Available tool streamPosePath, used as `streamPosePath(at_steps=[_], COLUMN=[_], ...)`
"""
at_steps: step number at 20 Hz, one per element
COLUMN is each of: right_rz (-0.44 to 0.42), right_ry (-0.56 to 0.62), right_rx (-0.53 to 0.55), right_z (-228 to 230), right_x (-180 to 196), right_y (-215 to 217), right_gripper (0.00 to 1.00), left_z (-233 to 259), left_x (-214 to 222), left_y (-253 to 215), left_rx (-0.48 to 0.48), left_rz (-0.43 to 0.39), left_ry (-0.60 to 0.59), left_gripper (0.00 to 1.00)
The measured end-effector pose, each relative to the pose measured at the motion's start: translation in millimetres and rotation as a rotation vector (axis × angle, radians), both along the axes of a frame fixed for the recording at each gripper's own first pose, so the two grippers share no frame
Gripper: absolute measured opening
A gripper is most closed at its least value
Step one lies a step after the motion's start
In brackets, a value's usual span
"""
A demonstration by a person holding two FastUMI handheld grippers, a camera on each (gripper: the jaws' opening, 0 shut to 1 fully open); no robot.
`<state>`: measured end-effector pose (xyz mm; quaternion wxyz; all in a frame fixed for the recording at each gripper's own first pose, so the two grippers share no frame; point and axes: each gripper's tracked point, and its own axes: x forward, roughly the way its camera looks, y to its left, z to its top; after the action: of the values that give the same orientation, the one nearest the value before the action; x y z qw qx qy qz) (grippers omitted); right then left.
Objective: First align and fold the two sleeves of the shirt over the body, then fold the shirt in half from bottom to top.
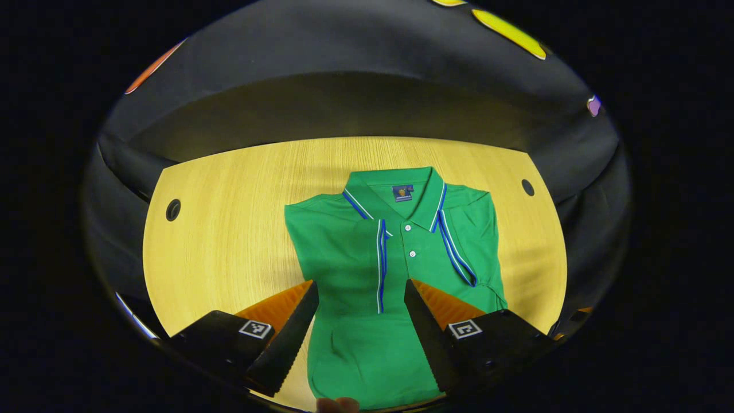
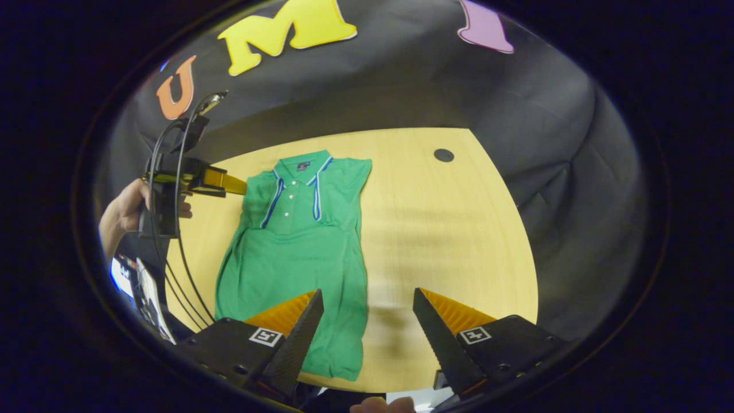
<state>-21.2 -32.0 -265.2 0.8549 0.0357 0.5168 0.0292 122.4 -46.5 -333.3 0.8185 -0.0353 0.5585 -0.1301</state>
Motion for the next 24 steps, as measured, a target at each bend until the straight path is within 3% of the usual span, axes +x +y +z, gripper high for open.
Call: streamPosePath(at_steps=[4, 11, 14, 15, 20, 24], right_rz=[0.052, 0.139, 0.166, 0.167, 0.167, 0.164], right_ry=[-0.041, -0.1, -0.042, -0.012, 0.152, 0.279], right_rx=[-0.011, -0.051, -0.072, -0.077, -0.13, -0.111], right_z=[7.1, 9.9, -12.7, -20.5, -73.0, -105.4], right_x=[-7.3, -46.1, -83.7, -97.1, -160.4, -198.6], right_y=[15.2, 30.5, 36.1, 36.6, 36.8, 46.6], right_gripper=[0.96, 0.96, 0.96, 0.96, 0.96, 0.97], left_z=[49.8, 77.8, 46.5, 33.6, -24.6, -60.4], left_x=[-27.1, -135.8, -204.3, -227.4, -315.0, -364.7], left_y=[16.2, 67.0, 84.8, 89.5, 102.3, 114.7], left_rx=[-0.066, -0.006, 0.032, 0.036, 0.018, 0.011], left_rz=[0.015, -0.085, -0.112, -0.108, -0.013, 0.08], left_ry=[-0.087, -0.213, -0.124, -0.088, 0.116, 0.271], left_gripper=[0.96, 0.96, 1.0, 0.96, 0.96, 0.96])
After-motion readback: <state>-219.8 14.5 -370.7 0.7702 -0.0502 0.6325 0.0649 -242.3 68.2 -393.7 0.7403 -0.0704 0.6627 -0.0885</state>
